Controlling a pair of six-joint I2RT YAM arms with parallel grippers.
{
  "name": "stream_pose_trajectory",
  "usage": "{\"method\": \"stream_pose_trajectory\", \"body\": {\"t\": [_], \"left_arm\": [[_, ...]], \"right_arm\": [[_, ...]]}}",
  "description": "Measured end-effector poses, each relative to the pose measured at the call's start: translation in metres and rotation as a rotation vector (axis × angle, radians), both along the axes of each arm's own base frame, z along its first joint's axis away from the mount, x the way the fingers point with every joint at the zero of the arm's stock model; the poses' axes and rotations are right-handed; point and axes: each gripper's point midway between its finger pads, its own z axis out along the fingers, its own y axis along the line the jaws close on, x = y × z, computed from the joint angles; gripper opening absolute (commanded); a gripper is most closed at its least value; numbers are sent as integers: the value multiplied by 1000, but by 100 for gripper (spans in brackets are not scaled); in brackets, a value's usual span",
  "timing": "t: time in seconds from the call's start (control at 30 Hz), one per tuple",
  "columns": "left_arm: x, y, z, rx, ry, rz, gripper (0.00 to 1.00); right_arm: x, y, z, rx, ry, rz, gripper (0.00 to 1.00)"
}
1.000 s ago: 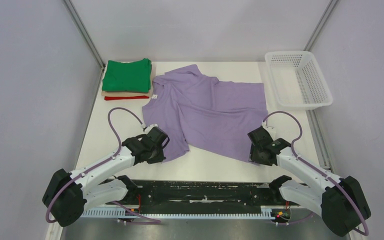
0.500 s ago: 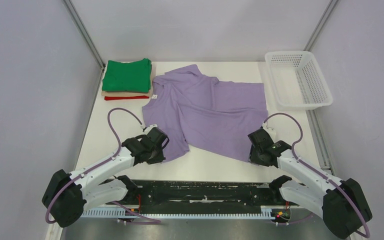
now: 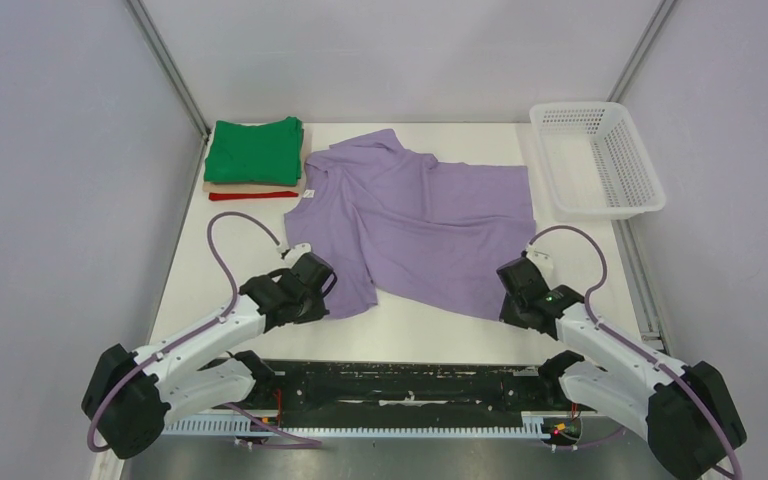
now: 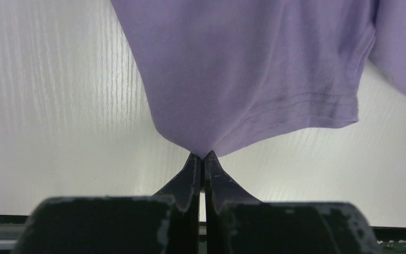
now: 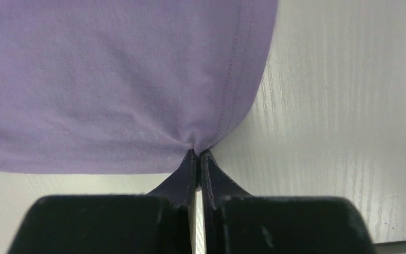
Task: Fold and stack the t-shirts
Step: Flatten out the tshirt
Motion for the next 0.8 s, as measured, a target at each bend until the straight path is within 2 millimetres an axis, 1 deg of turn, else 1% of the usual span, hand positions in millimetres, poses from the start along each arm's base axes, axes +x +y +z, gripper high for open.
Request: {"method": "stream_pose_trajectory", "body": {"t": [0.1, 0.17, 0.2, 0.27, 0.3, 0.33, 0.37, 0.4, 0.43, 0.47, 0.53, 0.63, 0.7, 0.73, 0.77, 0.8], "left_arm": [[13, 0, 13, 11, -57, 22, 2], [29, -5, 34, -2, -122, 39, 2], [39, -7, 48, -9, -165, 49, 2], [58, -13, 80, -25, -255, 63, 2], [69, -14, 102, -32, -315, 73, 2], [77, -15, 119, -40, -361, 83, 2], [86, -15, 140, -47, -417, 97, 2], [93, -15, 159, -54, -470, 108, 2], [99, -13, 179, -59, -524, 119, 2], [103, -10, 198, -67, -575, 130, 2], [106, -3, 231, -78, -661, 144, 2], [104, 9, 290, -108, -804, 158, 2], [100, 17, 325, -133, -885, 158, 2], [96, 21, 344, -149, -928, 156, 2], [91, 26, 368, -168, -980, 151, 2], [87, 29, 384, -184, -1017, 149, 2]], "right_arm": [[7, 0, 4, -24, -8, 16, 0], [18, 1, 14, -44, -28, 32, 0], [26, 3, 21, -51, -47, 38, 0], [51, 9, 49, -59, -127, 48, 0], [67, 13, 70, -58, -186, 51, 0], [81, 17, 89, -56, -239, 53, 0], [96, 20, 114, -52, -307, 53, 0], [107, 23, 134, -44, -363, 52, 0], [119, 26, 159, -38, -432, 49, 0], [125, 26, 177, -36, -482, 44, 0], [133, 24, 207, -38, -561, 35, 0], [134, 16, 248, -46, -662, 19, 0], [131, 10, 275, -43, -730, 13, 0], [129, 8, 290, -37, -766, 10, 0], [125, 5, 306, -30, -804, 9, 0], [122, 3, 322, -23, -840, 10, 0]]}}
